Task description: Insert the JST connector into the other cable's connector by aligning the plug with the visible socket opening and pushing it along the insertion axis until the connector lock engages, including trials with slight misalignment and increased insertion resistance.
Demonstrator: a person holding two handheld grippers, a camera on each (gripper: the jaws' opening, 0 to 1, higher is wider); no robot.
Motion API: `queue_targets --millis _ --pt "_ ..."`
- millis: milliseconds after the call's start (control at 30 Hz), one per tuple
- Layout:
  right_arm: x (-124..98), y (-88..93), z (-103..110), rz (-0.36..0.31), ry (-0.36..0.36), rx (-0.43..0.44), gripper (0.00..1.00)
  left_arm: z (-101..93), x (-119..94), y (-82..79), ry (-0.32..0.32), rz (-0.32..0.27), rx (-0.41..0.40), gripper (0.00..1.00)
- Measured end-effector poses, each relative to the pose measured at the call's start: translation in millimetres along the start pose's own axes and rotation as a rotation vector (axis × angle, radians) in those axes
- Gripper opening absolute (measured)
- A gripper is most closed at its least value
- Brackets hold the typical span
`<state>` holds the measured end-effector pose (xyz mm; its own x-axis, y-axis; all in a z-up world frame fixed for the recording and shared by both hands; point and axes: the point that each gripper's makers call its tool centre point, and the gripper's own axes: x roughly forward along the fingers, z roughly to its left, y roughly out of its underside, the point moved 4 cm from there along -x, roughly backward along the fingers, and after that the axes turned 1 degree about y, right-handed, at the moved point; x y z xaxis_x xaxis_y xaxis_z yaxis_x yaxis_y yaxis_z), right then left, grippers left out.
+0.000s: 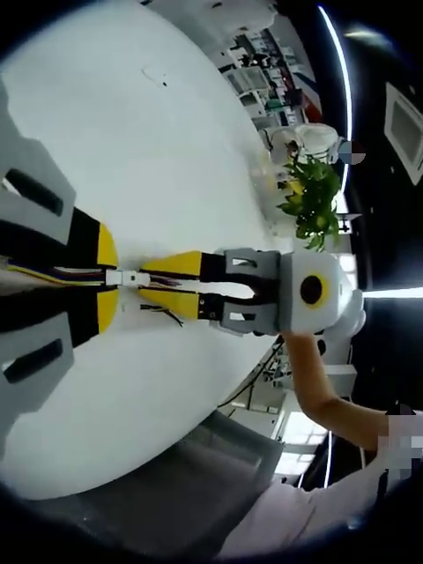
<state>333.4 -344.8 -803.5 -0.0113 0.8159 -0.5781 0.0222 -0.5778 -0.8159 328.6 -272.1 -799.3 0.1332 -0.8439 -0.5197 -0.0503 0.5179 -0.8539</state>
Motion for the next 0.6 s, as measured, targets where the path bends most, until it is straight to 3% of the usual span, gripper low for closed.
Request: queue_targets --millis 233,600 --pt "-0.9 -1.2 0.0 -0.010 -0.005 0.000 0.03 -1.5 -0.4 -2.6 0.002 0.000 0.045 0.00" --pt "-2.6 -3.6 1.5 -0.021 -0.013 -0.011 0.03 -3.3 2.4 -5.8 0.019 -0.016 0.053 0.00"
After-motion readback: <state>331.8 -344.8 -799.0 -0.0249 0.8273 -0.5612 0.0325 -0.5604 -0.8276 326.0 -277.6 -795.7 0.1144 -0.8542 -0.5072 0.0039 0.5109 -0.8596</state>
